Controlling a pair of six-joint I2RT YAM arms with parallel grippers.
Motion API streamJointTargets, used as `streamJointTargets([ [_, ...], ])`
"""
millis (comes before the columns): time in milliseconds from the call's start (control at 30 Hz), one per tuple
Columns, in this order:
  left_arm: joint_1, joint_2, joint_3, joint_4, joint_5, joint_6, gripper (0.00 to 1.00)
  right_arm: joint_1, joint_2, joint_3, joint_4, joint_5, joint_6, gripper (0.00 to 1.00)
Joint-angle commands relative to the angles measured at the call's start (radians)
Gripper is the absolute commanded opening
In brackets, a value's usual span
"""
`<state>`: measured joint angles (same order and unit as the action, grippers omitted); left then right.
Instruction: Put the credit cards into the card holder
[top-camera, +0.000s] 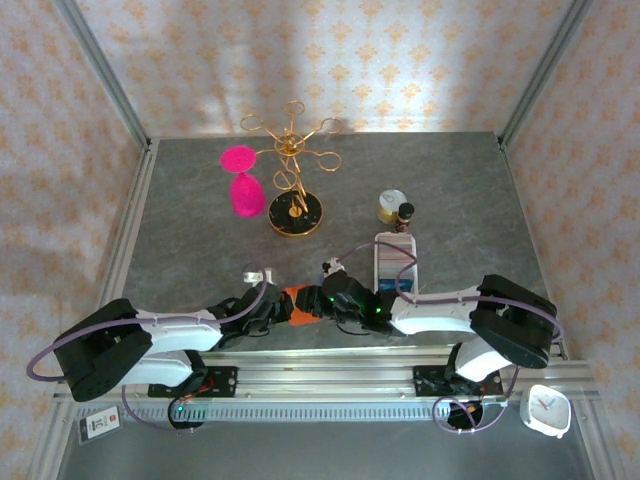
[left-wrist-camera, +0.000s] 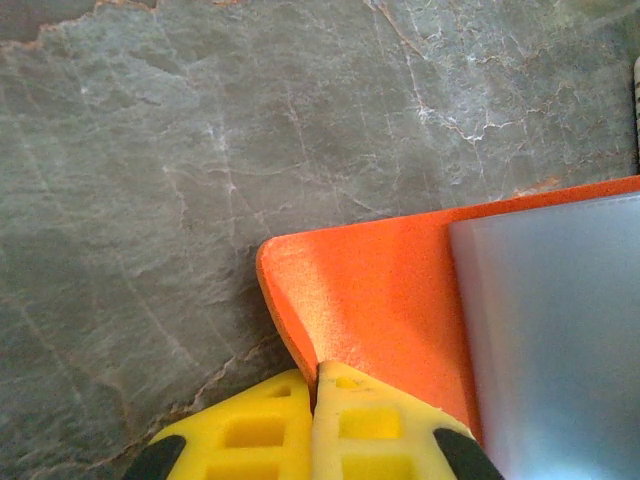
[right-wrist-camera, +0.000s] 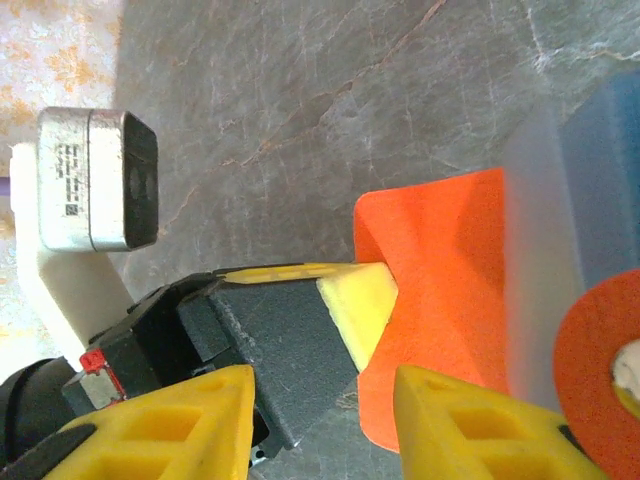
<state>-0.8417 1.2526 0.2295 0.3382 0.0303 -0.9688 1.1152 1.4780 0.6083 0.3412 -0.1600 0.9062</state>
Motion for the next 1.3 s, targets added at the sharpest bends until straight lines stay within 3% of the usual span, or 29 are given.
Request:
streamJointTargets([
  [0, 0.004, 0.016, -0.025, -0.011, 0.013, -0.006, 0.00, -0.009, -0.051, -0.002, -0.024, 0.065, 0.002, 0.40],
  [200, 0.004, 0.018, -0.025, -0.011, 0.016, -0.005, 0.00, -0.009, -0.063, 0.034, -0.209, 0.187, -0.003, 0.36],
  [667, 0.004, 0.018, -0.020, -0.013, 0.021, -0.005, 0.00, 0.015, 0.065, 0.126, -0.519, 0.358, 0.026, 0.33],
  [967, 0.004, 0.012, -0.016, -0.016, 0.024, -0.004, 0.00, 0.023, 0.150, 0.165, -0.583, 0.372, 0.022, 0.34],
  [1267, 0.004, 0.003, -0.013, -0.010, 0.034, -0.003, 0.00, 0.026, 0.157, 0.131, -0.377, 0.199, -0.007, 0.42],
])
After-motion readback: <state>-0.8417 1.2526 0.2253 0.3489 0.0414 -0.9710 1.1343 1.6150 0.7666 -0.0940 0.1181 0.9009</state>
